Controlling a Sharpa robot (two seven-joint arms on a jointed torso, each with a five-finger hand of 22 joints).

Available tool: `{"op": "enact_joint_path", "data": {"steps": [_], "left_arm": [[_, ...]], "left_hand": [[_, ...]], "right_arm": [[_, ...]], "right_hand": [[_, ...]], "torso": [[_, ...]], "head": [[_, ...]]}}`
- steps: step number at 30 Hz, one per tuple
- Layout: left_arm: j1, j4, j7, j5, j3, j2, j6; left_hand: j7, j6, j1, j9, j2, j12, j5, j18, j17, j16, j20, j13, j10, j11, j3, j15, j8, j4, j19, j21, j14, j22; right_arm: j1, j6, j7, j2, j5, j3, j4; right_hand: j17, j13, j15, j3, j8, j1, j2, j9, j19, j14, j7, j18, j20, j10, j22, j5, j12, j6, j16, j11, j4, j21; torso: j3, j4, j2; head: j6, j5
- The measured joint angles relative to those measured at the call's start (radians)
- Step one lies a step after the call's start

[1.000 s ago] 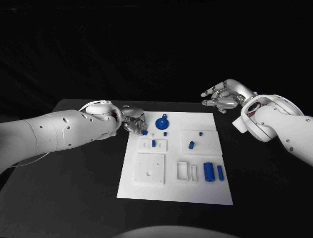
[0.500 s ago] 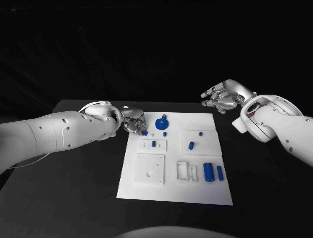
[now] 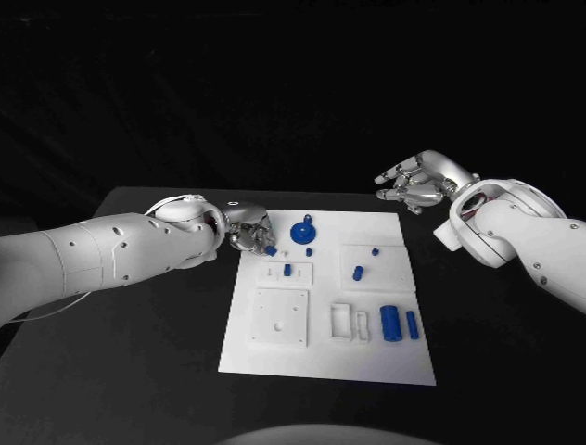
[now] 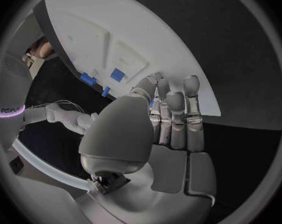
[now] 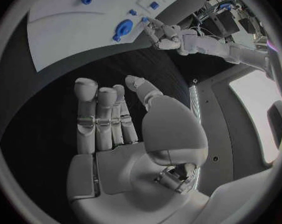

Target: Assemble the parts on the task board

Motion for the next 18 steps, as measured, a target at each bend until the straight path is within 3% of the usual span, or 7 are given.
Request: {"op": "enact_joint_path", "data": {"steps": [12,18], "left_arm": [[-0.006,0.014,0.004,0.043,-0.002,-0.015,-0.022],[-0.006,0.022,0.005,0.073,0.006,-0.026,-0.026]], "left_hand": [[0.000,0.000,-0.008,0.000,0.000,0.000,0.000,0.000,0.002,0.000,0.000,0.002,0.007,0.000,0.003,-0.004,0.000,-0.003,0.000,0.000,0.004,0.000],[0.000,0.000,-0.008,0.000,0.000,-0.006,0.000,0.000,0.004,-0.001,0.000,0.002,0.007,0.000,0.003,0.000,0.000,-0.003,0.000,0.000,0.007,0.000]], "right_arm": [[-0.002,0.000,0.000,-0.001,0.000,0.000,0.002],[-0.004,0.000,-0.001,-0.001,0.000,0.000,0.007]], "right_hand": [[0.000,0.000,0.000,0.000,0.000,0.000,0.000,0.000,0.000,0.000,0.000,0.000,0.000,0.000,0.000,0.000,0.000,0.000,0.000,0.000,0.000,0.000],[0.000,0.000,0.000,-0.003,0.000,0.000,0.000,0.000,0.000,0.000,0.000,0.000,0.000,0.000,0.000,0.000,0.000,0.000,-0.004,0.000,0.003,0.000]], "torso": [[-0.0002,0.0000,0.000],[0.0002,-0.0001,0.000]], "head": [[0.002,0.001],[0.004,0.002]]}}
